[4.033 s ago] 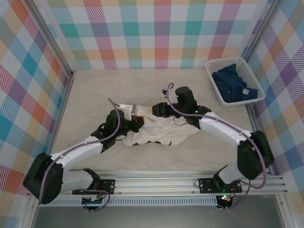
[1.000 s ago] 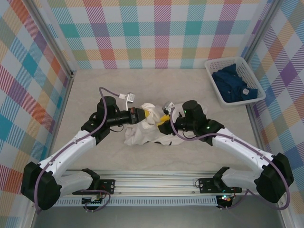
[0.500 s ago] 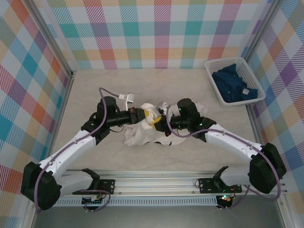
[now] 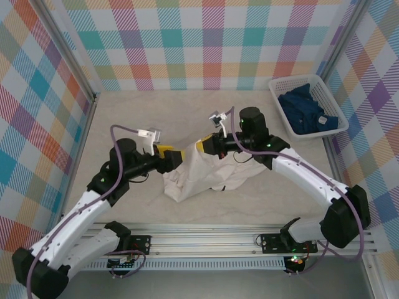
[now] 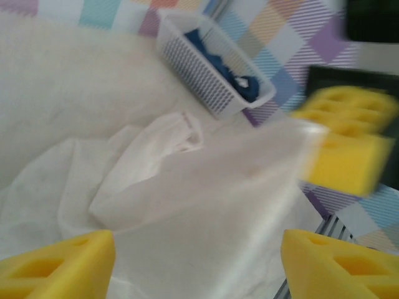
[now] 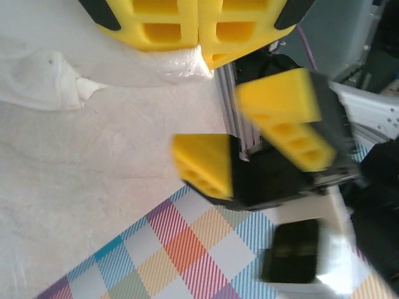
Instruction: Fold the inside-out t-shirt
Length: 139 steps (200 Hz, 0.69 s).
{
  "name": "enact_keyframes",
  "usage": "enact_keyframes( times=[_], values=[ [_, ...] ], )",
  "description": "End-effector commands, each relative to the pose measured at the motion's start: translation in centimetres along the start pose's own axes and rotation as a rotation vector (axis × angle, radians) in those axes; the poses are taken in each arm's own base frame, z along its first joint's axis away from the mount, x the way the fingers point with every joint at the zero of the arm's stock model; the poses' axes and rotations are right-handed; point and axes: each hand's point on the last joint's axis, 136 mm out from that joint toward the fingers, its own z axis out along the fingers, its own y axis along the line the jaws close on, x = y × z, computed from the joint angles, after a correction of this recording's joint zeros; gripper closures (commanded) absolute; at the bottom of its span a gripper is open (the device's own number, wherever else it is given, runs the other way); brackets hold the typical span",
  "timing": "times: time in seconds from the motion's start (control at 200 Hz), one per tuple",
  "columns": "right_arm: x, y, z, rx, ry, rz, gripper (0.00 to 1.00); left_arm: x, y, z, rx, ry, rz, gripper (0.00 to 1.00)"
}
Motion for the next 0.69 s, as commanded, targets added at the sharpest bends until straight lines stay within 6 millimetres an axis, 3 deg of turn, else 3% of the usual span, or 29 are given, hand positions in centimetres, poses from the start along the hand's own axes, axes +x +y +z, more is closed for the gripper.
enact_keyframes(
  times=[0.0,0.175,0.28,0.365,0.435,0.48,0.555,0.615,0.69],
  values=[
    [-0.3,1.4,0.1,-0.086,0.032,0.097,1.0,1.0,-1.5,0.7,0.079,0.018,0.121,0.28],
    [-0.4,1.7,0.3,-0.113,0.049,0.123,1.0,1.4,-1.7,3.2,0.065,0.076,0.2,0.3],
    [-0.5,1.7,0.3,-0.115,0.05,0.136,1.0,1.7,-1.6,4.9,0.079,0.108,0.202,0.42],
    [-0.5,1.5,0.3,-0.107,0.045,0.144,1.0,1.4,-1.3,5.7,0.068,0.101,0.191,0.62],
    [-0.2,1.2,0.2,-0.092,0.05,0.157,1.0,0.9,-1.6,5.8,0.085,0.078,0.181,0.9],
    [0.0,0.6,-0.2,-0.06,0.048,0.163,0.89,0.7,-1.8,5.7,0.097,0.059,0.178,1.0],
    [0.1,-1.8,-2.2,0.095,-0.009,0.146,0.68,1.0,-1.7,5.3,0.121,0.05,0.159,1.0],
    [0.9,-4.0,-3.9,0.277,-0.046,0.065,0.61,1.4,-1.5,5.0,0.148,0.043,0.13,1.0],
    [3.0,-6.0,-4.0,0.413,-0.024,-0.052,0.58,1.7,-1.6,4.8,0.18,0.032,0.108,1.0]
  ],
)
